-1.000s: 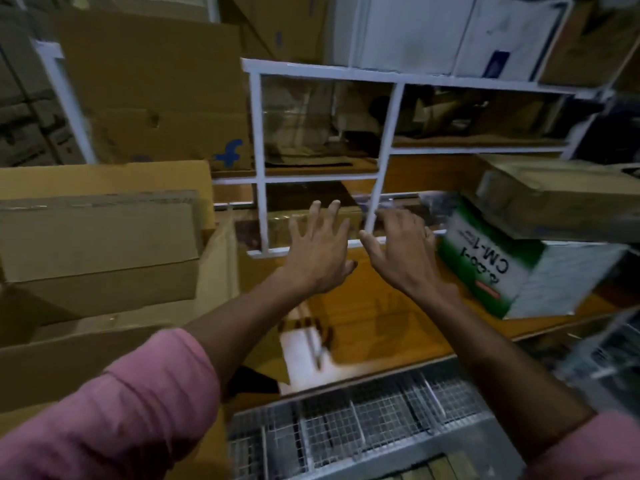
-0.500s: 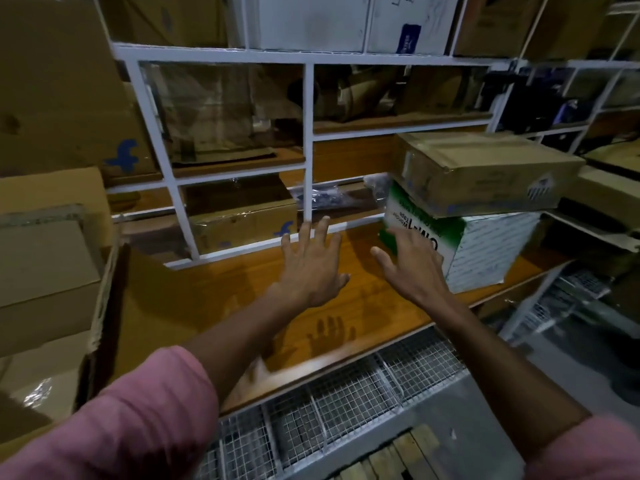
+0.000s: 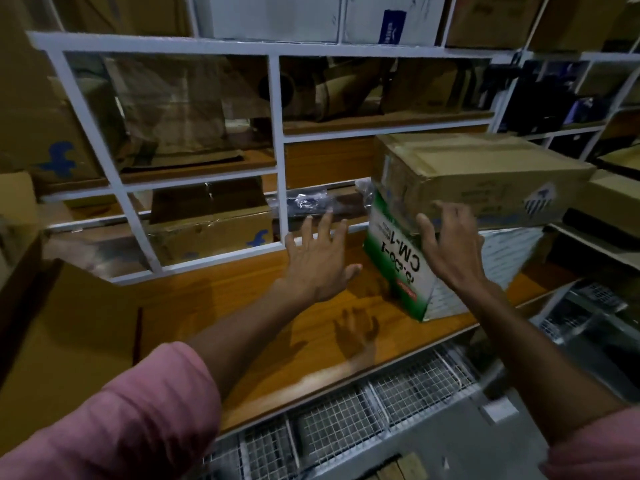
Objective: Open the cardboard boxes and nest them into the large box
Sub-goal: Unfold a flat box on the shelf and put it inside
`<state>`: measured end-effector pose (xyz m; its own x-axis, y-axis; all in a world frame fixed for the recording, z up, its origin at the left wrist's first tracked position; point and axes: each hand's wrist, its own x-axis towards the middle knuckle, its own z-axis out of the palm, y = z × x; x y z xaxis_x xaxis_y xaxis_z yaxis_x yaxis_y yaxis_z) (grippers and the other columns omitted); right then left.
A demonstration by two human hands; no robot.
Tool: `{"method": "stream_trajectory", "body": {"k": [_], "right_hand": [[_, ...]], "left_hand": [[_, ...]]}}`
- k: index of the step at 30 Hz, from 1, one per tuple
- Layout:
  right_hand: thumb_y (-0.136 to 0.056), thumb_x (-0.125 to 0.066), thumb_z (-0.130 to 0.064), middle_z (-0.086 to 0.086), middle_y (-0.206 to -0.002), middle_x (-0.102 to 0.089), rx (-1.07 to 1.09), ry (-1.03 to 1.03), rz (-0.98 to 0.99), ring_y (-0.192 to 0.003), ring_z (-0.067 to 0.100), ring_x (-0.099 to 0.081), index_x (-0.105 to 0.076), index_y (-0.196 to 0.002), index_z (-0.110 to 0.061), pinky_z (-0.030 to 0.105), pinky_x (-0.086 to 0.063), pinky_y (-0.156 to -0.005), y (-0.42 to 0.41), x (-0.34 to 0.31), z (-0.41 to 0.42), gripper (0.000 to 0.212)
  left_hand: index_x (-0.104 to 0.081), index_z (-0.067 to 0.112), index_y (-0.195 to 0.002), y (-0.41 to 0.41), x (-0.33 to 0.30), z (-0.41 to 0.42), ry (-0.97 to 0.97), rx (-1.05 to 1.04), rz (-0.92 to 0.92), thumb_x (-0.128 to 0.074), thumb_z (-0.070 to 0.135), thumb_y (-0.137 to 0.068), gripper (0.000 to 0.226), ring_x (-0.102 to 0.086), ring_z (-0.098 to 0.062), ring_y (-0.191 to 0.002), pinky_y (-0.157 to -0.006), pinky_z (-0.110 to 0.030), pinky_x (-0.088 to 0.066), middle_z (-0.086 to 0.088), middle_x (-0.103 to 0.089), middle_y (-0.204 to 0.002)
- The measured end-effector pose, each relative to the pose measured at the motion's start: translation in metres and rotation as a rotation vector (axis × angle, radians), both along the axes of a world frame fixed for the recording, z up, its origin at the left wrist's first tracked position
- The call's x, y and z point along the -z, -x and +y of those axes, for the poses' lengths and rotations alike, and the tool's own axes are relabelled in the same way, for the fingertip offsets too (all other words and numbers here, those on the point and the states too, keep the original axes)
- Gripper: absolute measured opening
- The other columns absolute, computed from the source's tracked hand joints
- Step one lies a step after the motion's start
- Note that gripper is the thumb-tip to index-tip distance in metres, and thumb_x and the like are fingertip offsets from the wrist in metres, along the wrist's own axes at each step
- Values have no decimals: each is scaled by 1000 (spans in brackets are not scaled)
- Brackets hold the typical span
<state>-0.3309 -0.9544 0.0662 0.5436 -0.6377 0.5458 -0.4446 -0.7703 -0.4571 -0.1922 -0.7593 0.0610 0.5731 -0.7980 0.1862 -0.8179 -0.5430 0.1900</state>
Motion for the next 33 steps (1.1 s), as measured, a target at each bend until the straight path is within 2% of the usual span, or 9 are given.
{"method": "stream_trajectory", "body": {"k": [4,13,16,19,21,25,28,31,33], "right_hand": [[-107,-45,-32,23,-127,-49,-16,98,-65,-115,43,-49,-54,-130,-7,52,-42,-92,10,-14,-86,36],[-96,-37,-60,19,-136,-47,49,105,4,-128,41,-38,-58,-133,-16,56,-33,-100,29,-59,-228,60],[-93,-27,-71,15,-145,-47,-3,52,127,-137,38,-32,-59,-136,-21,56,-23,-111,33,-55,-252,73],[-98,-23,-69,8,-147,-47,-27,101,208,-138,36,-33,-55,-138,-30,63,-18,-114,35,-41,-260,64],[-104,-27,-60,8,-141,-51,4,147,153,-130,37,-38,-58,-134,-29,59,-23,-109,32,-38,-260,53],[-104,-42,-42,13,-129,-59,51,170,98,-119,39,-45,-65,-125,-22,54,-29,-99,20,-50,-268,38],[-97,-45,-42,17,-121,-62,76,160,121,-116,41,-50,-66,-122,-21,57,-35,-99,12,-60,-282,39],[-97,-53,-40,19,-132,-57,150,110,197,-124,43,-46,-67,-122,-20,57,-31,-103,11,-68,-293,35],[-97,-52,-46,18,-140,-50,168,79,269,-129,43,-40,-66,-124,-22,57,-28,-106,12,-72,-302,39]], "left_hand": [[-1,29,-161,11,-16,-77,62,-18,39,-56,61,-94,92,4,-41,-154,-116,-73,-9,-5,6,-170],[11,49,-155,33,-46,-214,171,17,21,-59,64,-90,96,-11,-52,-149,-111,-77,-20,-20,3,-167],[-8,45,-155,29,-50,-246,84,-24,-1,-41,76,-91,79,-9,-55,-148,-108,-78,-23,-18,5,-167],[-34,34,-139,25,-46,-253,125,-73,-95,-31,76,-94,62,-32,-49,-139,-103,-72,-36,-17,-28,-156],[-41,29,-126,22,-43,-251,222,-113,-184,-29,71,-97,53,-47,-42,-124,-96,-63,-44,-14,-43,-138],[-45,20,-125,16,-45,-251,334,-193,-135,-37,63,-101,49,-56,-35,-109,-86,-55,-52,-11,-42,-134],[-44,21,-130,14,-50,-254,421,-213,-34,-44,49,-103,39,-53,-31,-107,-85,-49,-54,-10,-37,-136],[-39,29,-145,11,-54,-252,413,-198,44,-44,41,-104,43,-48,-31,-113,-88,-48,-54,-11,-31,-136],[-48,24,-142,9,-54,-249,374,-211,68,-43,42,-104,42,-47,-30,-115,-92,-50,-54,-9,-30,-134]]}}
